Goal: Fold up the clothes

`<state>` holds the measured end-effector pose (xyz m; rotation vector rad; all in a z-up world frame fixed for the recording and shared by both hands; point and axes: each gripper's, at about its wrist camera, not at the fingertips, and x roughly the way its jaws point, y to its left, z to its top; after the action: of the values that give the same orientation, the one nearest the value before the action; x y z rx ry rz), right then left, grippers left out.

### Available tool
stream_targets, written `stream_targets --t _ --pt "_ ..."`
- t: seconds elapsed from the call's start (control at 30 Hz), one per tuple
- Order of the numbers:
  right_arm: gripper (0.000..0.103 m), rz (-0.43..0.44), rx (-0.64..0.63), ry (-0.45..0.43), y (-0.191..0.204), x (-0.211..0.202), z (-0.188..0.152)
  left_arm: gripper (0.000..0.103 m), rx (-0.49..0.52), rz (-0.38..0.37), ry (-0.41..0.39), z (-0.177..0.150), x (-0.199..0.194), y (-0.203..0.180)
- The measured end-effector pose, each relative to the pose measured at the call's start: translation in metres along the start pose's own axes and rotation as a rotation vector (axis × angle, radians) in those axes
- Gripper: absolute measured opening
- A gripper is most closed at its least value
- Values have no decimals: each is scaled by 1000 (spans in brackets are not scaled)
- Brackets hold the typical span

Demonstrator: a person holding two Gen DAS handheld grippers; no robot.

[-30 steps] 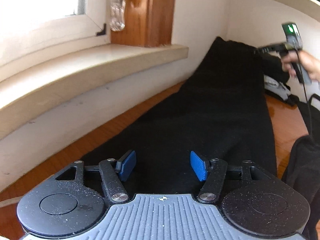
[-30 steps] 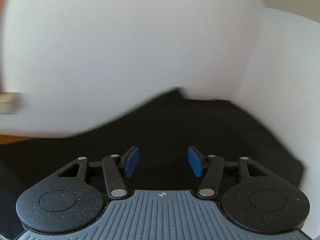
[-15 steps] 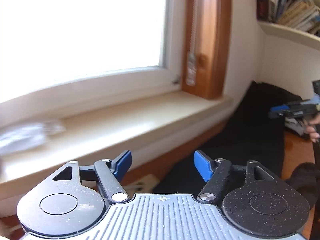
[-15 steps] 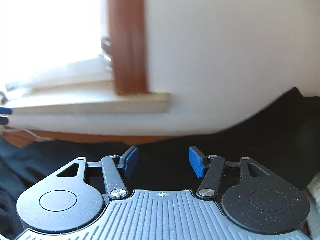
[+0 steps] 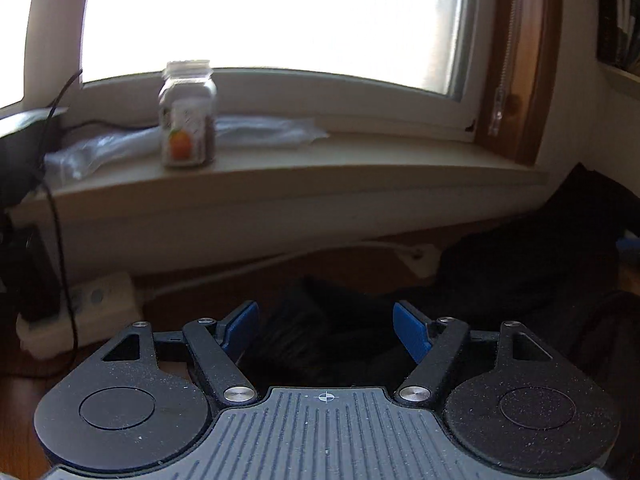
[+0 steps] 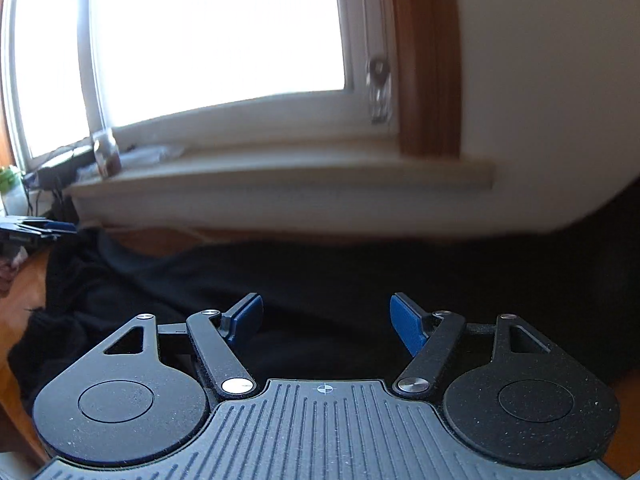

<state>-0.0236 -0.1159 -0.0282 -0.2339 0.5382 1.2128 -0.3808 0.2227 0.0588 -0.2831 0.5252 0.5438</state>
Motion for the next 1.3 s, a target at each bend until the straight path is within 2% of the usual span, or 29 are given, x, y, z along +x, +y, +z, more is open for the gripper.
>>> stream_targets --t 0.13,0.23,0.27,0.33,0.43,0.57,0.6,0.63,0.67,0.7,0.73,0.8,0.83,0.87,0.9,0.93,1.0,1.07,1.13,1.3 --pt "70 -41 -7 -2 13 23 -28 77 -58 11 19 -16 -2 17" --pt "70 -38 18 -5 11 24 -40 75 -83 -15 28 -20 -4 20" --pt "70 -34 34 -6 6 21 -43 74 -89 -27 31 -19 -2 19" --pt "70 -19 76 -26 -1 18 -43 63 -100 -50 34 -19 0 18" --pt "70 -12 116 -40 -7 20 -45 62 -126 -53 34 -16 9 20" --pt "70 -22 95 -32 -2 22 -47 60 -195 -59 2 -11 16 30" --pt "70 -24 85 -25 -1 23 -47 47 -208 -63 -10 -10 16 31" --pt "70 -24 81 -19 0 24 -47 26 -213 -69 -17 -8 16 32" --pt "70 -22 82 -17 0 24 -47 16 -212 -64 -28 -7 14 31" --pt "70 -20 83 -14 0 25 -47 11 -205 -46 -66 -5 7 30" --pt "70 -17 89 -20 -1 24 -47 11 -202 -20 -135 -2 -7 29" --pt "70 -11 110 -52 -4 19 -48 11 -231 -10 -263 6 -39 34" --pt "70 -8 120 -68 -6 16 -49 11 -253 -23 -295 10 -51 39" --pt "70 -4 130 -84 -7 13 -50 13 -231 -6 -283 14 -55 39" --pt "70 -1 135 -91 -8 12 -50 20 -165 26 -215 16 -49 35" --pt "70 1 134 -89 -8 13 -50 31 -103 52 -127 14 -38 31" --pt "70 7 134 -84 -8 13 -49 47 -53 96 -21 4 -21 29" --pt "70 12 133 -80 -8 14 -49 51 -68 90 -5 -4 -17 33" --pt "70 16 135 -76 -8 14 -49 62 -102 81 -9 -7 -19 40" --pt "70 22 137 -71 -9 16 -48 65 -100 95 -55 1 -30 40"
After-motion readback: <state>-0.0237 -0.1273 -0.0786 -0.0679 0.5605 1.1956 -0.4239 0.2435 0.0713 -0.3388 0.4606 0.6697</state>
